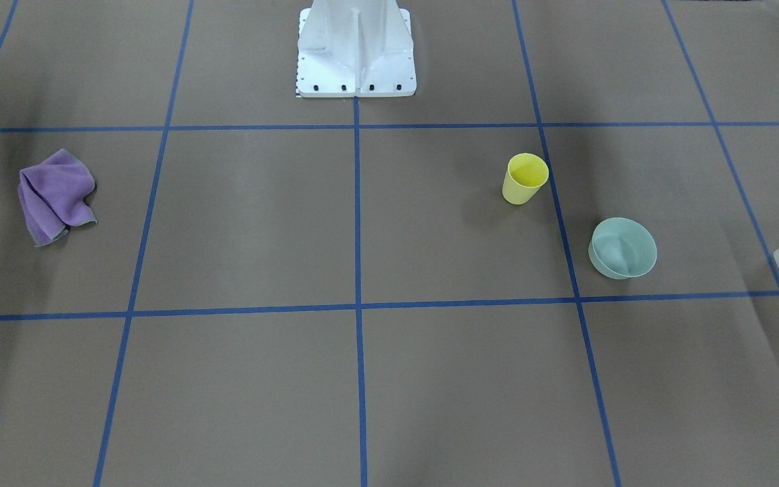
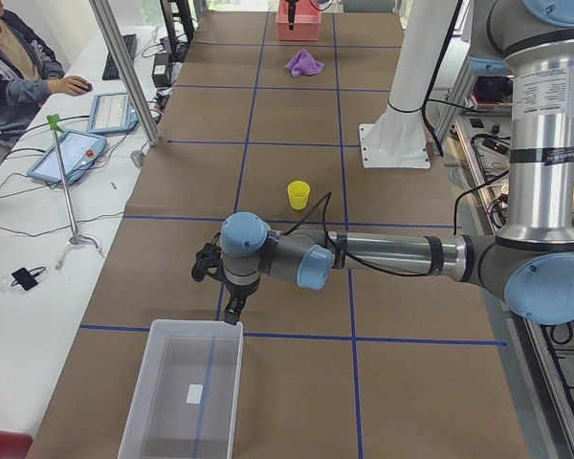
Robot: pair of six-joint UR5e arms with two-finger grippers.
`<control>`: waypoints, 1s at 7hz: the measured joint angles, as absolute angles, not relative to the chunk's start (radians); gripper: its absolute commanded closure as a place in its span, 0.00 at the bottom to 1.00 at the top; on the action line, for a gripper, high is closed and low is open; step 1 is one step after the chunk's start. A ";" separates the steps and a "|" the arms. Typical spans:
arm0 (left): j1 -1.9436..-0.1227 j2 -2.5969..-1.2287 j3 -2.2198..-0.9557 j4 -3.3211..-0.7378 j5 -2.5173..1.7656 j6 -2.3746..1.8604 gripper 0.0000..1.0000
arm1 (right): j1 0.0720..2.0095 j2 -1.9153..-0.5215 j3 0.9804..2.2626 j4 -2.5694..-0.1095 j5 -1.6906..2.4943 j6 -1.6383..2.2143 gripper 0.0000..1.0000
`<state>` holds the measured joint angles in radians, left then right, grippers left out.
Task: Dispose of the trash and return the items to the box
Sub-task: 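Reach the right gripper to the purple cloth and grasp it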
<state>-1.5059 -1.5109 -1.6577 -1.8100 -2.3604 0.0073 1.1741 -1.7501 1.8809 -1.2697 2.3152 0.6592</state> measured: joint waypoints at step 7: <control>-1.506 -1.514 -1.662 -1.810 -2.354 0.004 0.01 | 0.958 -1.752 1.842 -1.222 2.288 0.754 1.00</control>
